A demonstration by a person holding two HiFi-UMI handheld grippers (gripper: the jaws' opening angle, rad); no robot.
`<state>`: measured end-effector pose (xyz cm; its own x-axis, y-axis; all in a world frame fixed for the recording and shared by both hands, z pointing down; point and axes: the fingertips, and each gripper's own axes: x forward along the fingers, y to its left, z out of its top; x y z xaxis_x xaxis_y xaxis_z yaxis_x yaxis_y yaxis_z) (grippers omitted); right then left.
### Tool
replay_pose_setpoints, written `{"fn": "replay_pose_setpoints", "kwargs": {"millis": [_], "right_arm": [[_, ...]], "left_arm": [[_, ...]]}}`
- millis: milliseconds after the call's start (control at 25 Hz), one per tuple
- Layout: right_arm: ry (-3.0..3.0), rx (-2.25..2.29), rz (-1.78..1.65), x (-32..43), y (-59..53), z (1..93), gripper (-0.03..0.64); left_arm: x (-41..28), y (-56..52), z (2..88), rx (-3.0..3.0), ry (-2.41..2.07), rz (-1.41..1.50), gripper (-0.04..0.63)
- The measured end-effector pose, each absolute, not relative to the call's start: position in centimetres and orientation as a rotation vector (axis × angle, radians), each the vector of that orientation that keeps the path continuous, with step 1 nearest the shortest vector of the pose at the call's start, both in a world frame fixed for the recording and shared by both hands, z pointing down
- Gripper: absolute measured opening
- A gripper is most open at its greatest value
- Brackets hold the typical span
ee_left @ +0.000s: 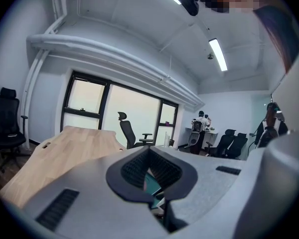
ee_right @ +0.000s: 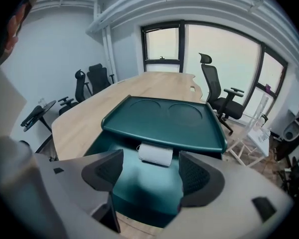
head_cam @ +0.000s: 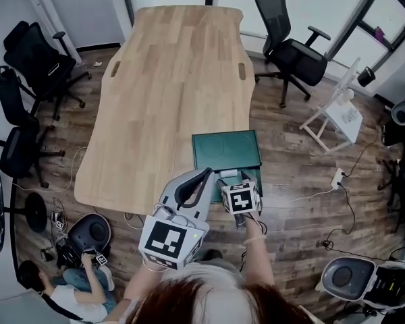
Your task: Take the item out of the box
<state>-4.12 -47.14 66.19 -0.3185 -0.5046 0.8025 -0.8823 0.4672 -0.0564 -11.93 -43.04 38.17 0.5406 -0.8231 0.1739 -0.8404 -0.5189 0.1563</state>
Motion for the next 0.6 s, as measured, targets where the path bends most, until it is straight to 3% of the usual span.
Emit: {"fn": "replay_pose_setpoints", "kwargs": {"millis": [600], "right_arm": [[-1.889,1.089,0.726,-4.1,-49.1,69.9,0.347]], "left_arm": [[-12.2,-45.6,40.3,2.529,-1.356,0.17,0.008]]}}
